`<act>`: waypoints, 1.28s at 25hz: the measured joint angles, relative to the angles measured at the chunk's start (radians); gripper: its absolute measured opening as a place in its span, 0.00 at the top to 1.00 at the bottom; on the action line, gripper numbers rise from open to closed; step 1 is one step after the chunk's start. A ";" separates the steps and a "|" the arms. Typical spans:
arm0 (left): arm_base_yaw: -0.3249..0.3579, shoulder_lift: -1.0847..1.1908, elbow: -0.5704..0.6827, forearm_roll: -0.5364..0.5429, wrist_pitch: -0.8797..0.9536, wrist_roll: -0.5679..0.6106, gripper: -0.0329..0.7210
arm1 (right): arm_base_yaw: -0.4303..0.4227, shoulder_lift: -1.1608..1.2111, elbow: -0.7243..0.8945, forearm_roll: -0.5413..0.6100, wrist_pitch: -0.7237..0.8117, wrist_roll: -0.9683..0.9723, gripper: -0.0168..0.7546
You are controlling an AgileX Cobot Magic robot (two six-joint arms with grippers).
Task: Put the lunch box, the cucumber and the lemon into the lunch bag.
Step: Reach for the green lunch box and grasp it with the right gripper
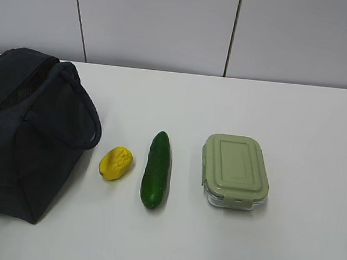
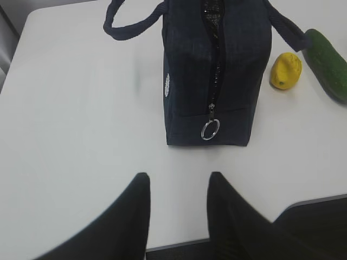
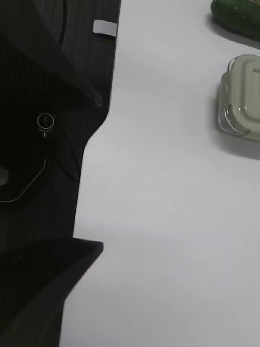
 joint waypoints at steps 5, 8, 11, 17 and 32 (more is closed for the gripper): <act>0.000 0.000 0.000 0.000 0.000 0.000 0.64 | 0.000 0.197 -0.062 0.048 -0.020 0.006 0.27; 0.000 0.000 0.000 0.000 0.000 0.000 0.64 | 0.000 0.317 -0.095 0.078 -0.054 0.019 0.27; 0.000 0.000 0.000 0.002 0.000 0.000 0.64 | 0.000 0.440 -0.128 0.116 -0.080 0.016 0.27; 0.000 0.000 0.000 0.052 0.000 0.000 0.64 | 0.000 0.709 -0.208 0.301 -0.121 -0.132 0.27; 0.000 0.000 0.000 0.052 0.000 0.000 0.64 | -0.004 1.144 -0.429 0.629 -0.102 -0.496 0.27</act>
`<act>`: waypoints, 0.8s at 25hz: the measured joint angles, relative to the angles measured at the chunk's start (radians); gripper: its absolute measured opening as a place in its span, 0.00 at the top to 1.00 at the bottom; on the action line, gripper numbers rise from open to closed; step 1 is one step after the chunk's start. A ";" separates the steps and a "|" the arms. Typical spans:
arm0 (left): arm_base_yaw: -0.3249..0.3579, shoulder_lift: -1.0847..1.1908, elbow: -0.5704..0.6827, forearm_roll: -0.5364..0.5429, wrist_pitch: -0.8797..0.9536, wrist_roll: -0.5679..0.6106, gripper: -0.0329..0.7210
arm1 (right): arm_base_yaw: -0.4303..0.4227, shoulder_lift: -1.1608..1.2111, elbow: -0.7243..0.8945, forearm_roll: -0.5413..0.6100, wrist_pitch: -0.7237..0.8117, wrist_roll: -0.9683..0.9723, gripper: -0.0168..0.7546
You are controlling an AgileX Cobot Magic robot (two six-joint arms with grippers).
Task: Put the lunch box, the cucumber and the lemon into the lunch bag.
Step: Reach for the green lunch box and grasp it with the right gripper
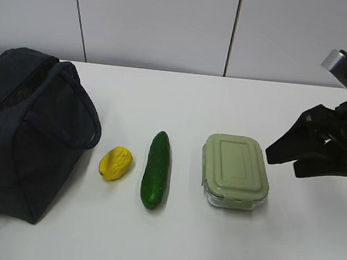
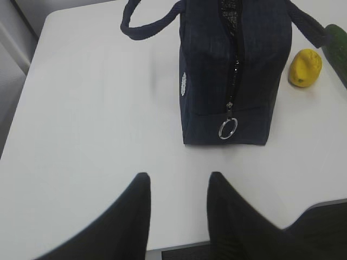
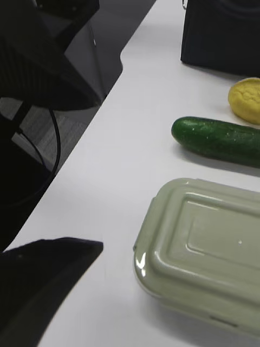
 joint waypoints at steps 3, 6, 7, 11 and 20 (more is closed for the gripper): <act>0.000 0.000 0.000 0.000 0.000 0.000 0.64 | -0.033 0.074 -0.014 0.103 0.040 -0.080 0.30; 0.000 0.000 0.000 0.000 0.000 0.000 0.64 | -0.090 0.130 -0.020 0.206 0.108 -0.187 0.33; 0.000 0.000 0.000 0.000 0.000 0.000 0.64 | -0.108 0.144 -0.020 0.218 0.123 -0.217 0.34; 0.000 0.000 0.000 0.000 0.000 0.000 0.64 | -0.163 0.192 -0.022 0.220 0.134 -0.281 0.35; 0.000 0.000 0.000 0.000 0.000 0.000 0.64 | -0.171 0.227 -0.044 0.222 0.019 -0.301 0.36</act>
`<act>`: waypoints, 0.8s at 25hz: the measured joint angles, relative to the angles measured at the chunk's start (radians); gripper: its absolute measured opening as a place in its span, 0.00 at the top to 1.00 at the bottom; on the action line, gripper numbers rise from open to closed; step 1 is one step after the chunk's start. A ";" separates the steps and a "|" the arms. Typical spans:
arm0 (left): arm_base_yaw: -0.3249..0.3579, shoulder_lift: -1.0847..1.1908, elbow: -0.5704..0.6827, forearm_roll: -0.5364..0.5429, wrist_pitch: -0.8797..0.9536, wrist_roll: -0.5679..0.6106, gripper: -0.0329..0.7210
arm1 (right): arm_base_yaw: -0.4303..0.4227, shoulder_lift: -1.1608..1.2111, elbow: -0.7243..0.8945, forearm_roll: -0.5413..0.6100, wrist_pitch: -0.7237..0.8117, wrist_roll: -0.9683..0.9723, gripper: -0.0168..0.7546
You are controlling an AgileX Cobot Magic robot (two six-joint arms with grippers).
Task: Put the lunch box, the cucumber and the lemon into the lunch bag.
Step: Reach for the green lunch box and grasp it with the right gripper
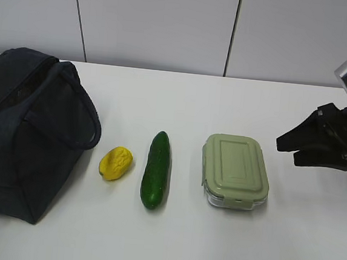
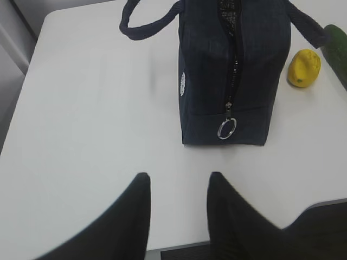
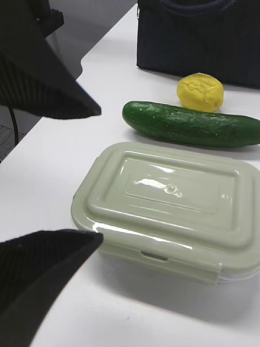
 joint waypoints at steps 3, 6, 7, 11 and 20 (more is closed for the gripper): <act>0.000 0.000 0.000 -0.002 0.000 0.000 0.64 | 0.000 0.000 0.000 0.000 -0.007 -0.002 0.36; 0.000 0.000 0.000 -0.002 0.000 0.000 0.64 | 0.000 0.000 0.000 0.000 -0.028 -0.010 0.36; 0.000 0.000 0.000 -0.002 0.000 0.000 0.64 | 0.000 0.000 0.000 0.000 -0.032 -0.016 0.35; 0.000 0.000 0.000 -0.002 0.000 0.000 0.64 | 0.000 0.000 0.000 0.000 -0.044 -0.022 0.27; 0.000 0.000 0.000 -0.002 0.000 0.000 0.64 | 0.000 0.101 -0.070 0.000 0.009 -0.022 0.20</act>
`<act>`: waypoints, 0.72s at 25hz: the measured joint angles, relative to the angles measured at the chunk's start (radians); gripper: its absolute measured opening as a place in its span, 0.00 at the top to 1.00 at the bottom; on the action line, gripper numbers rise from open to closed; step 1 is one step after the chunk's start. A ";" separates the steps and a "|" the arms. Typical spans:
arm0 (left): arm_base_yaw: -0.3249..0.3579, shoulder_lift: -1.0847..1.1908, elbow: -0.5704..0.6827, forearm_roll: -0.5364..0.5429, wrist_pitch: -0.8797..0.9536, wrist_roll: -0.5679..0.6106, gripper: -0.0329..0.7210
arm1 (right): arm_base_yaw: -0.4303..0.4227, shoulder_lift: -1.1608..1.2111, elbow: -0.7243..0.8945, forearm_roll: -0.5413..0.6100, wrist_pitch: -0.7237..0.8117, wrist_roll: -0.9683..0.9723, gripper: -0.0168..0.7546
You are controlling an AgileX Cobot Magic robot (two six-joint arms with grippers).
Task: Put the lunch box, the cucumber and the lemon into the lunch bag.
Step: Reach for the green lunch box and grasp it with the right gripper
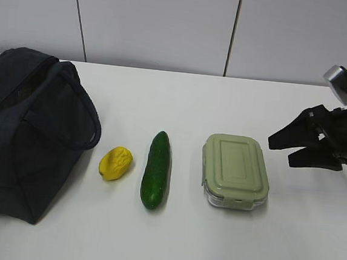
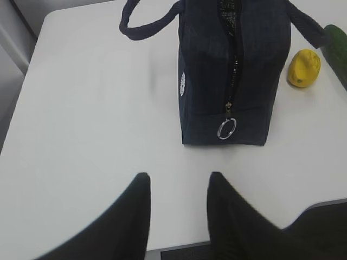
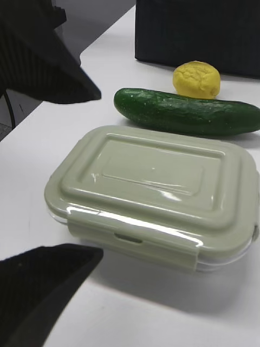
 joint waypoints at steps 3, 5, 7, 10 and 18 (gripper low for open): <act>0.000 0.000 0.000 0.000 0.000 0.000 0.64 | 0.000 0.054 -0.045 0.000 0.029 0.000 0.20; 0.000 0.000 0.000 0.000 0.000 0.000 0.64 | 0.000 0.086 -0.074 0.000 0.055 0.000 0.20; 0.000 0.000 0.000 0.000 0.000 0.000 0.64 | 0.000 0.121 -0.097 0.000 0.075 0.000 0.21; 0.000 0.000 0.000 0.000 0.000 0.000 0.64 | 0.000 0.168 -0.123 0.000 0.100 0.000 0.21; 0.000 0.000 0.000 0.000 0.000 0.000 0.64 | 0.000 0.282 -0.181 0.000 0.106 -0.001 0.21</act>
